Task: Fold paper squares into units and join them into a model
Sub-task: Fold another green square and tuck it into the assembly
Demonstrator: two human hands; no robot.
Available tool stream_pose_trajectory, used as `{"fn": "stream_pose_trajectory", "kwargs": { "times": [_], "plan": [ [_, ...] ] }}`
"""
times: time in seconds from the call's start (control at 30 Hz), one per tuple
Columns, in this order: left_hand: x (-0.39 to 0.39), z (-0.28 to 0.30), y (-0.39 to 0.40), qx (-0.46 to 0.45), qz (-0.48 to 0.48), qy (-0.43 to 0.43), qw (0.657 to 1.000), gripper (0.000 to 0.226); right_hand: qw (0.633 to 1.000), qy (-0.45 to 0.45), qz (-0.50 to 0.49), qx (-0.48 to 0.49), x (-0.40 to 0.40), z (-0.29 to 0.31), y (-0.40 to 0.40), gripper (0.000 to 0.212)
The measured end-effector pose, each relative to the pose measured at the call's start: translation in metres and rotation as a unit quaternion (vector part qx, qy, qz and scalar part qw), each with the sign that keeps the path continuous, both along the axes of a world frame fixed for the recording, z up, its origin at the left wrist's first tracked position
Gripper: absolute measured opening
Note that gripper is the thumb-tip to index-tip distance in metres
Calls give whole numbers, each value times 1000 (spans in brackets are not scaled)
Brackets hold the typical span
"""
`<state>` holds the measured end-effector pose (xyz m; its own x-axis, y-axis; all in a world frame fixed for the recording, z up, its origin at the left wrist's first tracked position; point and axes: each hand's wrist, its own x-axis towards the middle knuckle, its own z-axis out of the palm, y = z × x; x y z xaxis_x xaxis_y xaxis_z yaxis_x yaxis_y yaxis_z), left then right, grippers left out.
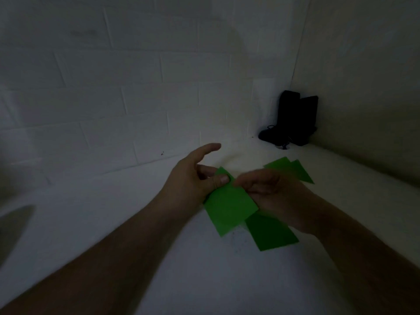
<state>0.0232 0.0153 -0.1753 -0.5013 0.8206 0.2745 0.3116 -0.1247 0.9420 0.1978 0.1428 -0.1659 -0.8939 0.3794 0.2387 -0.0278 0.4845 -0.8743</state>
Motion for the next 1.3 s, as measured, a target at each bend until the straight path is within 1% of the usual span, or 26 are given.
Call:
{"fn": "stream_pose_trajectory", "kwargs": {
  "times": [0.07, 0.1, 0.13, 0.17, 0.23, 0.27, 0.3, 0.33, 0.37, 0.43, 0.5, 0.57, 0.6, 0.7, 0.8, 1.0, 1.13, 1.23, 1.3],
  "plan": [
    [-1, 0, -1, 0, -23, 4, 1000, 67, 999, -26, 11, 19, -1, 1, -7, 45],
    [1, 1, -1, 6, -35, -11, 999, 68, 999, -35, 20, 21, -1, 0, -9, 38],
    [3, 4, -1, 18, -45, -50, 998, 67, 998, -40, 28, 25, -1, 0, -10, 36],
    [6, 7, 0, 36, -54, -114, 991, 66, 998, -41, 24, 37, -1, -1, -11, 40],
    [7, 11, 2, 63, -58, -273, 958, 61, 997, -29, -25, 69, -2, -2, -8, 53],
    [6, 12, 3, 61, -57, -329, 941, 60, 997, -6, -54, 54, -3, -4, -5, 55],
    [5, 13, 4, 48, -60, -357, 931, 59, 996, 27, -81, 25, -4, -5, -3, 55],
    [5, 12, 4, 28, -73, -366, 927, 58, 992, 62, -107, -1, -4, -4, -2, 53],
    [6, 10, 3, 7, -100, -362, 927, 56, 987, 93, -126, -17, -4, -4, -1, 52],
    [9, 7, 3, -22, -143, -337, 930, 40, 985, 115, -131, -3, -5, -2, -1, 49],
    [11, 6, 3, -32, -125, -309, 942, 26, 987, 90, -120, 51, -6, -3, -2, 48],
    [9, 5, 4, -33, -90, -270, 958, 20, 986, 58, -128, 91, -6, -3, -2, 50],
    [8, 4, 4, -35, -78, -253, 964, 20, 986, 56, -133, 88, -6, -3, -1, 50],
    [6, 1, 4, -41, -63, -224, 972, 22, 986, 73, -147, 41, -5, -2, 1, 48],
    [6, 1, 5, -36, -60, -234, 970, 26, 983, 79, -165, 32, -4, -1, 0, 46],
    [9, 3, 4, -37, -80, -231, 969, 28, 986, 80, -143, 11, -2, 3, -5, 35],
    [8, 4, 4, -18, -44, -181, 982, 23, 982, 74, -171, 18, -2, 4, -5, 26],
    [8, 5, 4, 5, -31, -164, 986, 14, 980, 87, -178, -13, -2, 8, -7, 21],
    [8, 5, 4, 15, -30, -165, 986, 13, 980, 89, -177, -35, -1, 9, -8, 20]
  ]
}}
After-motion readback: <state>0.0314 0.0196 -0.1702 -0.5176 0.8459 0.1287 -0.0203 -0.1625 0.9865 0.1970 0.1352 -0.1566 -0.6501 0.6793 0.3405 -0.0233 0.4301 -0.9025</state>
